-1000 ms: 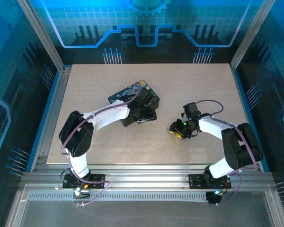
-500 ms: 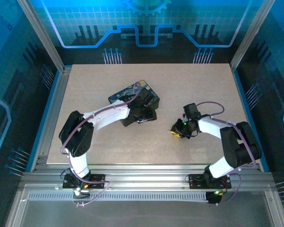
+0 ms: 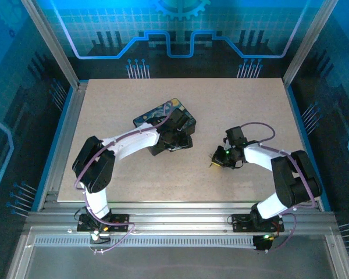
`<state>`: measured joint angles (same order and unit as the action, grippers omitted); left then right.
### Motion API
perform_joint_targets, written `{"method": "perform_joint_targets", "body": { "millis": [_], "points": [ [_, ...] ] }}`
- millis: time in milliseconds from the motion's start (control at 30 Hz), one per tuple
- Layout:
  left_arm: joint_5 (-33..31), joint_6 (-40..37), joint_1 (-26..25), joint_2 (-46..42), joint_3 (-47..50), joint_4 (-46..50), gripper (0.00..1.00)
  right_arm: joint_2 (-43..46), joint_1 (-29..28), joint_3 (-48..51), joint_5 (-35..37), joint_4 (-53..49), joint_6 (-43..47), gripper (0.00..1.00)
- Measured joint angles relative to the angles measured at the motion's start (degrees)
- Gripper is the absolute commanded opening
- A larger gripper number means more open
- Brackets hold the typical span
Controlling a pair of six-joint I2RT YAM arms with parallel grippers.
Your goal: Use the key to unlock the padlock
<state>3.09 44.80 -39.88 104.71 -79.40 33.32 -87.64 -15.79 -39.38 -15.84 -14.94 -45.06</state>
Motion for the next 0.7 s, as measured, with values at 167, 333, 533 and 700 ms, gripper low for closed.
{"method": "perform_joint_targets", "body": {
  "millis": [167, 333, 533, 700],
  "points": [
    [2.16, -2.36, 0.00, 0.00, 0.00, -0.09, 0.38, 1.81, 0.48, -0.66, -2.36, -0.24, 1.03, 0.04],
    [9.14, -5.79, 0.02, -0.90, 1.68, -3.43, 0.36, 4.50, 0.48, -2.01, -5.35, -0.68, 0.26, 0.04],
    [20.33, -3.17, 0.02, -2.45, 8.74, -15.19, 0.37, 8.48, 0.98, -2.29, -8.74, 0.11, -5.25, 0.04],
    [24.22, -0.13, 0.02, -2.45, 9.60, -20.74, 0.37, 10.60, 1.09, -2.32, -10.91, 2.03, -10.29, 0.04]
  ]
}}
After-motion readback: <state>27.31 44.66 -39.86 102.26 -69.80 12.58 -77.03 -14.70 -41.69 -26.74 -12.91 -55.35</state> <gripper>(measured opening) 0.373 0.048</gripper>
